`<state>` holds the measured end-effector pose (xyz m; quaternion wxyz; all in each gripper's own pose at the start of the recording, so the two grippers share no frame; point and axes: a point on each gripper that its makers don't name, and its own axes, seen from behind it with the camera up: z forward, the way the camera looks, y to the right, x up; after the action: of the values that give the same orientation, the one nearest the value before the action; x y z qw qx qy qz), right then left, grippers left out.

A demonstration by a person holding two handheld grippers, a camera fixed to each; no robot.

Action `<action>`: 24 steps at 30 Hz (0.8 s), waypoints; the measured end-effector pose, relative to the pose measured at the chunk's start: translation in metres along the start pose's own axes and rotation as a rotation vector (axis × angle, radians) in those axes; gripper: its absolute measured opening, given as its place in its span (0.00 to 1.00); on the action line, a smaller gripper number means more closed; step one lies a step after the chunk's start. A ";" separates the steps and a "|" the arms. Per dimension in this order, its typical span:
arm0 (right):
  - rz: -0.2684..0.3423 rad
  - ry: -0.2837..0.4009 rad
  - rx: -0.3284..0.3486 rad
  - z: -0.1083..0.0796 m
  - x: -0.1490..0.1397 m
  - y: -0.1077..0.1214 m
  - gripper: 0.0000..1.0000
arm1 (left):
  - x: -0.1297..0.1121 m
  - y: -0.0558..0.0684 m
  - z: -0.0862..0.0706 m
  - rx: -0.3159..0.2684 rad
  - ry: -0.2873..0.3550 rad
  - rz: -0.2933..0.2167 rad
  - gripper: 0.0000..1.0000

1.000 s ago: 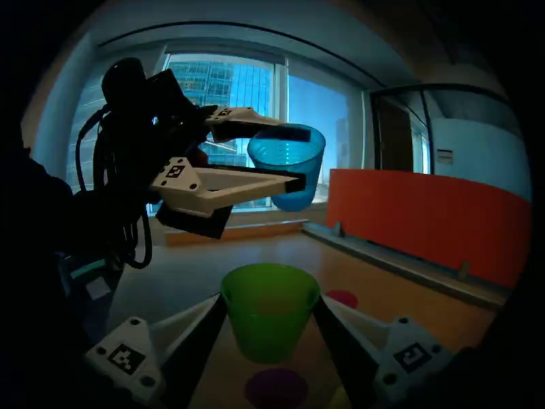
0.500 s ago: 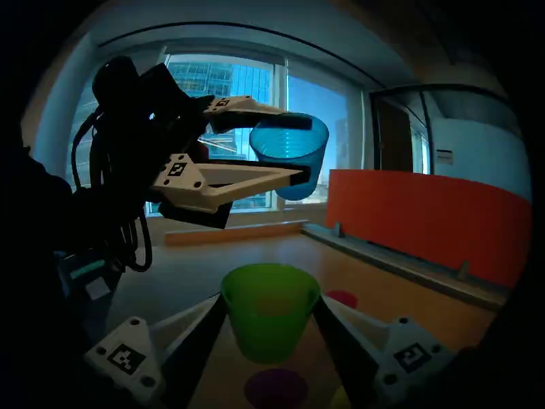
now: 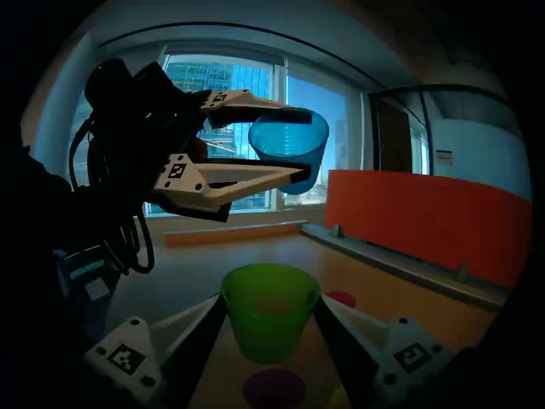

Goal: Pour water

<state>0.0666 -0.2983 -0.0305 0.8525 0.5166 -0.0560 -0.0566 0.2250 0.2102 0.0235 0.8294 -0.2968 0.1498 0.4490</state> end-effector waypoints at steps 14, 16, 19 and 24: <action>0.001 0.005 -0.001 0.000 0.002 0.000 0.90 | 0.004 0.000 0.001 0.005 -0.003 0.076 0.88; 0.001 0.006 -0.001 0.000 0.002 0.000 0.90 | 0.005 0.000 0.002 0.005 -0.003 0.083 0.88; 0.002 0.006 -0.001 0.000 0.002 0.000 0.90 | 0.006 0.001 0.002 0.005 -0.002 0.090 0.88; 0.000 0.005 -0.002 0.000 0.002 0.000 0.90 | 0.007 0.000 0.003 0.007 0.000 0.103 0.88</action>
<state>0.0689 -0.2982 -0.0302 0.8532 0.5158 -0.0536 -0.0553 0.2290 0.2171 0.0224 0.8062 -0.2860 0.1665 0.4904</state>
